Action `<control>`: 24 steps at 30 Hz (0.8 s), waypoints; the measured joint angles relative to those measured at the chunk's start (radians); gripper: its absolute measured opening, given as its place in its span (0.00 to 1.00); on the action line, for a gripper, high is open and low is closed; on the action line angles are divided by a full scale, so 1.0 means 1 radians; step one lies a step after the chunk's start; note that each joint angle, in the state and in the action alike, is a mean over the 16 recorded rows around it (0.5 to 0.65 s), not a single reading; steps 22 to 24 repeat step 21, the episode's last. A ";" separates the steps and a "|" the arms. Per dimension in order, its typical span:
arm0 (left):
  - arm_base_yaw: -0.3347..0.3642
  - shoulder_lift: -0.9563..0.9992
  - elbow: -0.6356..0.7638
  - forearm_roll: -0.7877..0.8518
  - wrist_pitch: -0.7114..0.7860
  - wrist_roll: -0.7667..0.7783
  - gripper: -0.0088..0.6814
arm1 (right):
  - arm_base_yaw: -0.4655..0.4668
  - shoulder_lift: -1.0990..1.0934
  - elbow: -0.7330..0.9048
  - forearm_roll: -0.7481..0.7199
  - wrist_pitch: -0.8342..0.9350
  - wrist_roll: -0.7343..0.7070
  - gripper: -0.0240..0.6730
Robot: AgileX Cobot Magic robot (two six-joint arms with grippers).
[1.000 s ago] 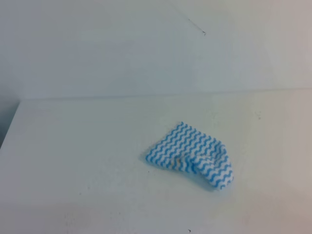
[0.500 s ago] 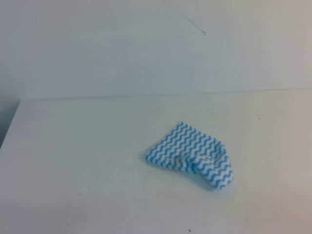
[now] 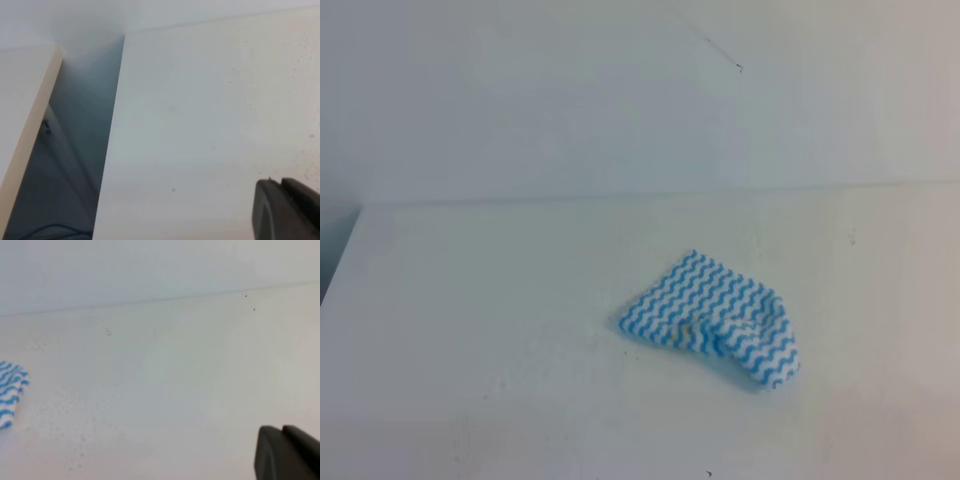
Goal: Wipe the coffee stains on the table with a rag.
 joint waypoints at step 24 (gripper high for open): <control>0.000 0.000 0.000 0.000 0.000 -0.002 0.01 | 0.000 0.000 0.000 0.054 -0.008 -0.039 0.03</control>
